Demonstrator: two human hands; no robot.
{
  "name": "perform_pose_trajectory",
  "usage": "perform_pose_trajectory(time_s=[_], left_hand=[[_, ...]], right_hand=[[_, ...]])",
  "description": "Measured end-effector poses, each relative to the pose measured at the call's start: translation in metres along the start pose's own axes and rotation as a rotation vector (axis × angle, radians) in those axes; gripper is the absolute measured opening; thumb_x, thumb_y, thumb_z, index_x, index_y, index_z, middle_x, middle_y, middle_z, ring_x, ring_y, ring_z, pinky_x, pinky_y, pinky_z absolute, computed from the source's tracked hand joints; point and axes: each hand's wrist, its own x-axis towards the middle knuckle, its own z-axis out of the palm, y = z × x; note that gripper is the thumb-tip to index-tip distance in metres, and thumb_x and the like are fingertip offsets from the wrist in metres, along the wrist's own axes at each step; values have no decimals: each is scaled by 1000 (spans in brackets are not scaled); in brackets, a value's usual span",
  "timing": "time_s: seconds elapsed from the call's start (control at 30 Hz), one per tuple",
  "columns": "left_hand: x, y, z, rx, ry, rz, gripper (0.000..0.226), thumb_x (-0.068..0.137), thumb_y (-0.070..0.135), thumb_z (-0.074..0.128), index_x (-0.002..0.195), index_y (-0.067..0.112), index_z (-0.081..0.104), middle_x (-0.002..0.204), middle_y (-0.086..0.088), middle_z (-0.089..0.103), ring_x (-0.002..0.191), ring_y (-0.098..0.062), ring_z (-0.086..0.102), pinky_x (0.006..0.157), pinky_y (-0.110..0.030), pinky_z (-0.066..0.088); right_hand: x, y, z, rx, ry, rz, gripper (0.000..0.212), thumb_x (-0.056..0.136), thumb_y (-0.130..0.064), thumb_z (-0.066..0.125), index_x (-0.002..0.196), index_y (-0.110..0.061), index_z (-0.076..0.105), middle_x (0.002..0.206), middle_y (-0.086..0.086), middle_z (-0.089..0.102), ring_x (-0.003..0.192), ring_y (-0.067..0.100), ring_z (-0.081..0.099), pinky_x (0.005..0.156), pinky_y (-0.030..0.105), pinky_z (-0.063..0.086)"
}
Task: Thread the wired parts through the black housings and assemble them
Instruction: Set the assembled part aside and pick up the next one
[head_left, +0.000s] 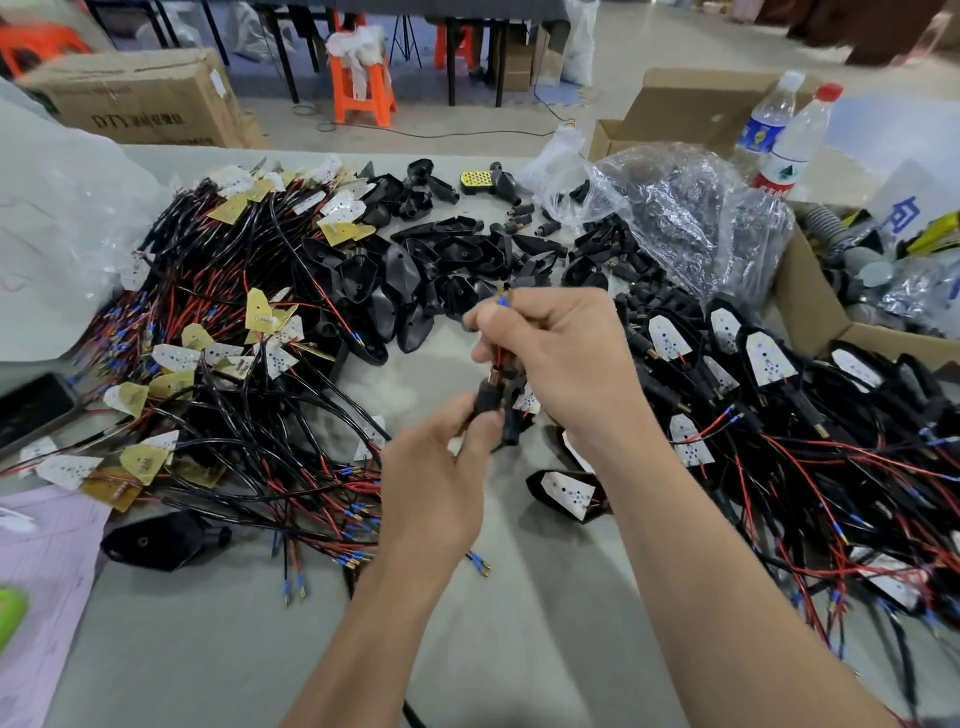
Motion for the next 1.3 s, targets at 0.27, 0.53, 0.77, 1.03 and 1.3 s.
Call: perform_pose_trajectory(time_s=[0.27, 0.53, 0.77, 1.03, 1.3], left_hand=[[28, -1, -16, -135, -54, 34, 12, 90, 19, 74, 84, 28, 80, 79, 14, 75, 73, 1, 61, 70, -30, 51], [35, 2, -23, -505, -337, 74, 17, 92, 6, 64, 97, 10, 80, 90, -9, 78, 85, -13, 69, 82, -33, 56], [33, -8, -16, -214, -156, 15, 13, 91, 18, 74, 97, 27, 81, 89, 16, 79, 86, -1, 73, 81, -21, 56], [24, -30, -1, -250, -224, -80, 15, 88, 28, 68, 90, 40, 76, 106, 16, 78, 110, -1, 70, 104, -37, 54], [26, -26, -8, -358, -387, -125, 19, 93, 35, 55, 86, 29, 71, 86, 7, 72, 88, -16, 67, 86, -40, 50]], right_hand=[[2, -12, 5, 11, -280, -162, 16, 90, -2, 64, 81, 4, 75, 70, 10, 73, 64, 8, 65, 56, 18, 47], [1, -20, 16, 234, -6, -139, 21, 96, -2, 62, 86, -11, 77, 66, 3, 71, 62, 11, 64, 61, 23, 52], [13, -45, 19, 87, -54, -136, 17, 95, 1, 64, 85, -3, 78, 63, 9, 69, 57, 18, 59, 55, 24, 51], [32, -82, 3, 207, 136, -195, 16, 99, -6, 64, 89, -10, 76, 68, 4, 73, 61, 16, 66, 63, 25, 58], [62, -81, -32, 336, 407, -158, 15, 100, -11, 64, 93, -6, 75, 71, 6, 74, 61, 15, 66, 59, 24, 51]])
